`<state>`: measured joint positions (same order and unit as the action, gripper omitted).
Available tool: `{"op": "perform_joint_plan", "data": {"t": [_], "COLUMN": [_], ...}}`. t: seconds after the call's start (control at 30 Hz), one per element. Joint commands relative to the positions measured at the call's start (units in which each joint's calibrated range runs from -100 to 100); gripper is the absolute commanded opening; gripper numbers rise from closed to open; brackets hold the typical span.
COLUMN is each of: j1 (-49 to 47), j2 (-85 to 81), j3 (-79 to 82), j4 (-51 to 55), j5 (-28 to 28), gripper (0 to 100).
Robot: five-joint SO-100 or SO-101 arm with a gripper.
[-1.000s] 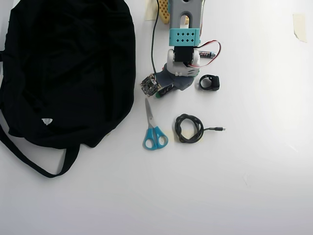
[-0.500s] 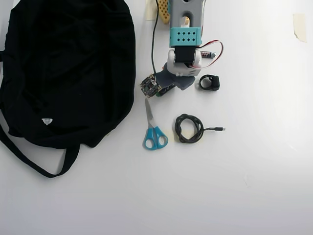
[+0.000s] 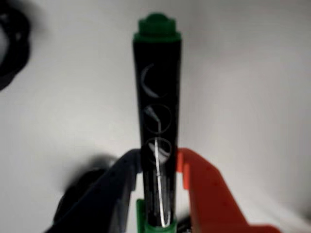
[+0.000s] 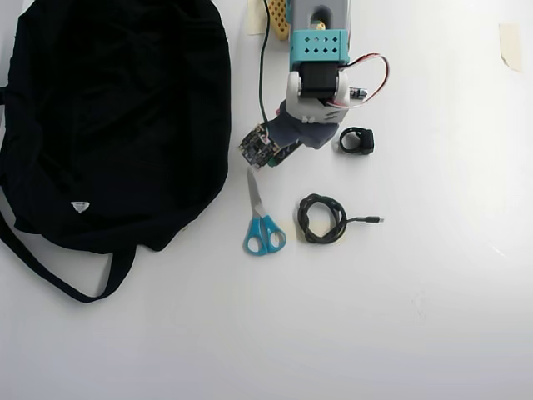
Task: Put the green marker into the black bag
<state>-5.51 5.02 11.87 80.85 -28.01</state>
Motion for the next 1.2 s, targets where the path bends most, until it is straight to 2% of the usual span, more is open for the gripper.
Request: {"op": "perform_joint_plan", "data": {"t": [0.0,0.53,0.73,0.9,1.17], "j1": [-0.5,1.2,8.2,14.9,28.4], "j2": [-7.9,-19.0,-20.1,-20.1,-19.8], "j3": [-2.8,-3.7,-10.5,-16.2,-23.6], "j4": [0.3,12.0,18.1,18.2,17.7], "j5": [2.5,16.2,20.2,23.6,24.0], "gripper": [2,2,2,2,2]}}
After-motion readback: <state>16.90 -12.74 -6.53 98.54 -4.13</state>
